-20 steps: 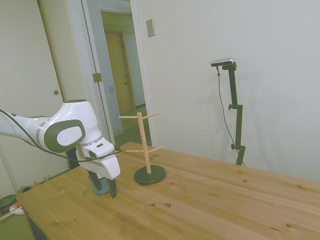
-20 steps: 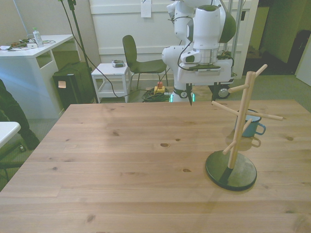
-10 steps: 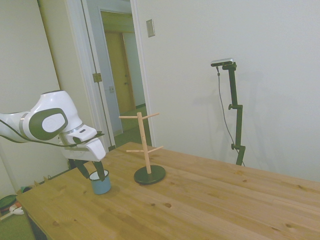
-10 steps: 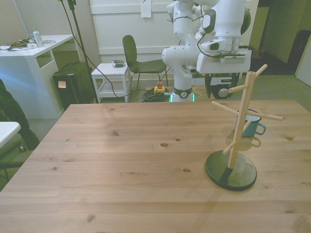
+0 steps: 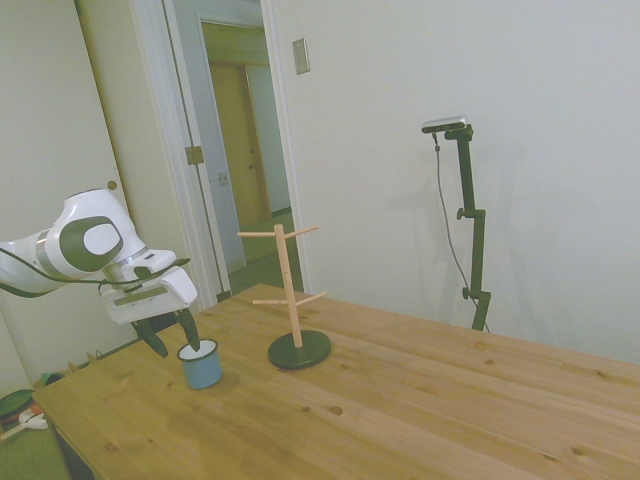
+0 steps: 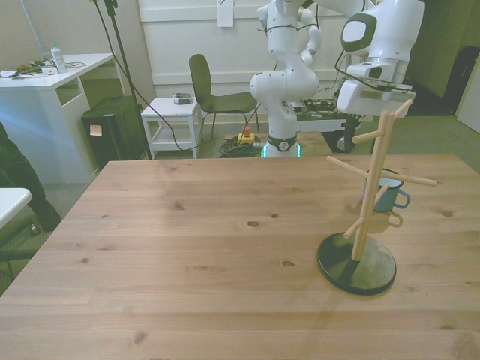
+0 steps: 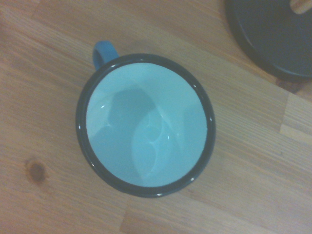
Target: Hang the mug
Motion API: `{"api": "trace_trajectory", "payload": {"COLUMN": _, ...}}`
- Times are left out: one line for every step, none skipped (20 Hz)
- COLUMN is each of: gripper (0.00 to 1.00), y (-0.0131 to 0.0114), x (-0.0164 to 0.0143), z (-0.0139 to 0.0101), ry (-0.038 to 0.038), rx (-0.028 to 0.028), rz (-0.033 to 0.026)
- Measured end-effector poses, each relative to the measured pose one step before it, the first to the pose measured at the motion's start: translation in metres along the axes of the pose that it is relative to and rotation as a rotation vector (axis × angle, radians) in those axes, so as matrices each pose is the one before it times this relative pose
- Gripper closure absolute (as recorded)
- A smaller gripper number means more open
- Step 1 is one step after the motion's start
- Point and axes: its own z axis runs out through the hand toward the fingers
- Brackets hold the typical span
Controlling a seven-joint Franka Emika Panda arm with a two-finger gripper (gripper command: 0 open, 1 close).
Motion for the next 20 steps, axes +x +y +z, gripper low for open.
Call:
{"api": "trace_trajectory", "payload": {"gripper": 0.00, "y": -0.00443, "x": -0.00113, "z": 0.00123, "ry": -0.00148, "rx": -0.00101, "rz": -0.01551}}
{"api": "trace_trajectory", "payload": {"gripper": 0.00, "y": -0.00458, "x": -0.00218, "z": 0.00080, "ry": -0.00266, "rx": 0.00095, "rz": -0.01597}}
{"api": "trace_trajectory", "payload": {"gripper": 0.00, "y": -0.00481, "x": -0.00270, "z": 0.00035, "ry": 0.00001, "rx": 0.00000, "rz": -0.01838}}
{"api": "trace_trajectory", "payload": {"gripper": 0.00, "y": -0.00489, "x": -0.00344, "z": 0.00028, "ry": -0.00095, "rx": 0.00084, "rz": -0.02066}}
{"api": "trace_trajectory", "payload": {"gripper": 0.00, "y": -0.00480, "x": -0.00314, "z": -0.00024, "ry": -0.00097, "rx": 0.00230, "rz": -0.02024}}
{"api": "trace_trajectory", "payload": {"gripper": 0.00, "y": -0.00520, "x": -0.00255, "z": -0.00042, "ry": -0.00097, "rx": 0.00303, "rz": -0.02434}}
{"api": "trace_trajectory", "payload": {"gripper": 0.00, "y": -0.00350, "x": -0.00104, "z": -0.00084, "ry": 0.00077, "rx": 0.00248, "rz": -0.02135}}
{"api": "trace_trajectory", "payload": {"gripper": 0.00, "y": -0.00258, "x": 0.00025, "z": -0.00075, "ry": 0.00257, "rx": 0.00061, "rz": -0.01854}}
{"api": "trace_trajectory", "payload": {"gripper": 0.00, "y": -0.00239, "x": 0.00087, "z": -0.00132, "ry": 0.00483, "rx": -0.00096, "rz": -0.01809}}
{"api": "trace_trajectory", "payload": {"gripper": 0.00, "y": -0.00236, "x": 0.00132, "z": -0.00102, "ry": 0.00262, "rx": -0.00070, "rz": -0.01390}}
{"api": "trace_trajectory", "payload": {"gripper": 0.00, "y": -0.00256, "x": 0.00128, "z": -0.00075, "ry": 0.00121, "rx": 0.00051, "rz": -0.01153}}
{"api": "trace_trajectory", "payload": {"gripper": 0.00, "y": -0.00287, "x": 0.00180, "z": -0.00037, "ry": 0.00139, "rx": -0.00077, "rz": -0.00913}}
{"api": "trace_trajectory", "payload": {"gripper": 0.00, "y": -0.00345, "x": 0.00113, "z": 0.00072, "ry": -0.00137, "rx": -0.00184, "rz": -0.00804}}
{"api": "trace_trajectory", "payload": {"gripper": 0.00, "y": -0.00363, "x": 0.00138, "z": 0.00147, "ry": -0.00382, "rx": 0.00003, "rz": -0.00662}}
{"api": "trace_trajectory", "payload": {"gripper": 0.00, "y": -0.00372, "x": 0.00120, "z": 0.00206, "ry": -0.00603, "rx": -0.00075, "rz": -0.00635}}
{"api": "trace_trajectory", "payload": {"gripper": 0.00, "y": -0.00325, "x": 0.00129, "z": 0.00296, "ry": -0.00540, "rx": -0.00286, "rz": -0.00742}}
{"api": "trace_trajectory", "payload": {"gripper": 0.00, "y": -0.00247, "x": 0.00169, "z": 0.00361, "ry": -0.00292, "rx": -0.00494, "rz": -0.00777}}
{"api": "trace_trajectory", "payload": {"gripper": 0.00, "y": -0.00205, "x": 0.00174, "z": 0.00365, "ry": -0.00440, "rx": -0.00379, "rz": -0.00555}}
{"api": "trace_trajectory", "payload": {"gripper": 0.00, "y": -0.00166, "x": 0.00155, "z": 0.00380, "ry": -0.00656, "rx": -0.00293, "rz": -0.00339}}
{"api": "trace_trajectory", "payload": {"gripper": 0.00, "y": -0.00134, "x": 0.00112, "z": 0.00400, "ry": -0.00724, "rx": -0.00445, "rz": -0.00378}}
